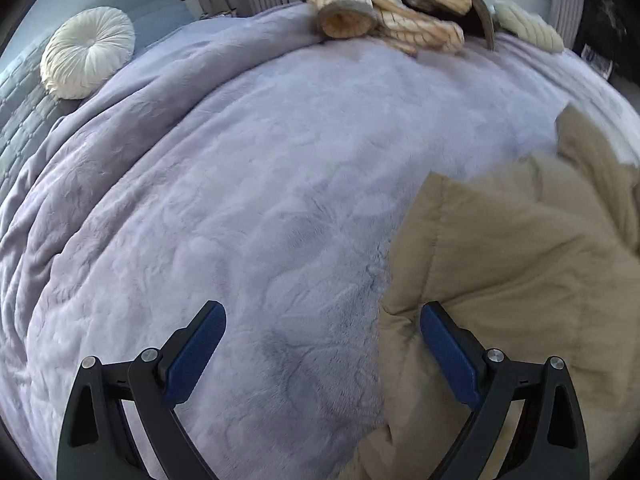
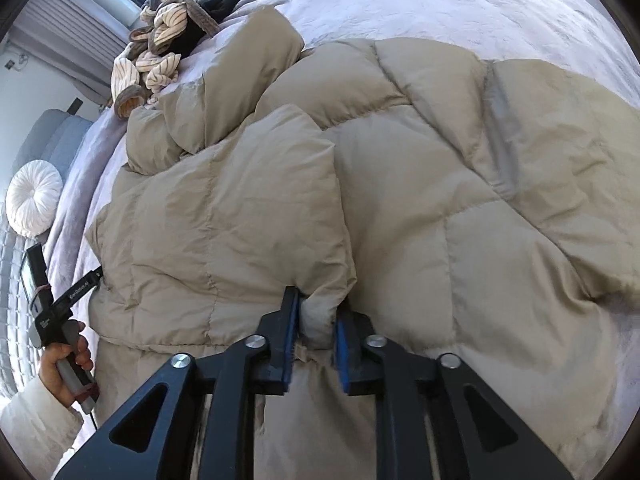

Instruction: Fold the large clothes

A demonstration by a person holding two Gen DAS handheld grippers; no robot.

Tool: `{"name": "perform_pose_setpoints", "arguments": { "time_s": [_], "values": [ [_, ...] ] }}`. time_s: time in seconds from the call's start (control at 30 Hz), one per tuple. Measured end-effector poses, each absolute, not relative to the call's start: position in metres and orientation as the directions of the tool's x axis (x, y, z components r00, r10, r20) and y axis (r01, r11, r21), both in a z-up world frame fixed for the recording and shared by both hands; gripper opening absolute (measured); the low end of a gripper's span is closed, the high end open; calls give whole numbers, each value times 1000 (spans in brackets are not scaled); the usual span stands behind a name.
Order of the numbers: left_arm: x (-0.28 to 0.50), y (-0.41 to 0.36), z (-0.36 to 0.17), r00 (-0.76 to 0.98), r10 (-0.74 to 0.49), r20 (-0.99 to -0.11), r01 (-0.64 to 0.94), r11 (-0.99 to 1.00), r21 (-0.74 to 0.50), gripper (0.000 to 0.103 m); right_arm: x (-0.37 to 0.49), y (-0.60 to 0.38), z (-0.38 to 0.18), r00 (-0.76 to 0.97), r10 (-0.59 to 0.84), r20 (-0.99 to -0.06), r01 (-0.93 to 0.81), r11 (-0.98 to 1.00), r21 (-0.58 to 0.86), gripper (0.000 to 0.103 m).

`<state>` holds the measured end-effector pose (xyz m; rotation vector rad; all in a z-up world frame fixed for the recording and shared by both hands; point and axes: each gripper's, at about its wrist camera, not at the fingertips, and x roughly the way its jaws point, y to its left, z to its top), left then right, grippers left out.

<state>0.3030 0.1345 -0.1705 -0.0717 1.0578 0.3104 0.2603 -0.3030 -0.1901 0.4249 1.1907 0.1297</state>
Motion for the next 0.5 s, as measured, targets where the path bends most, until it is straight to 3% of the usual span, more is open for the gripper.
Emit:
{"name": "perform_pose_setpoints", "arguments": {
  "time_s": [0.1,0.5],
  "values": [
    [294,130,-149,477,205,-855,-261,962,85,98,245,-312,-177,380,321,-867,134,909,395,46],
    [222,4,-113,462,-41,-886,11,999,-41,98,162,-385,-157,418,335,-844,299,827,476,70]
  ]
}}
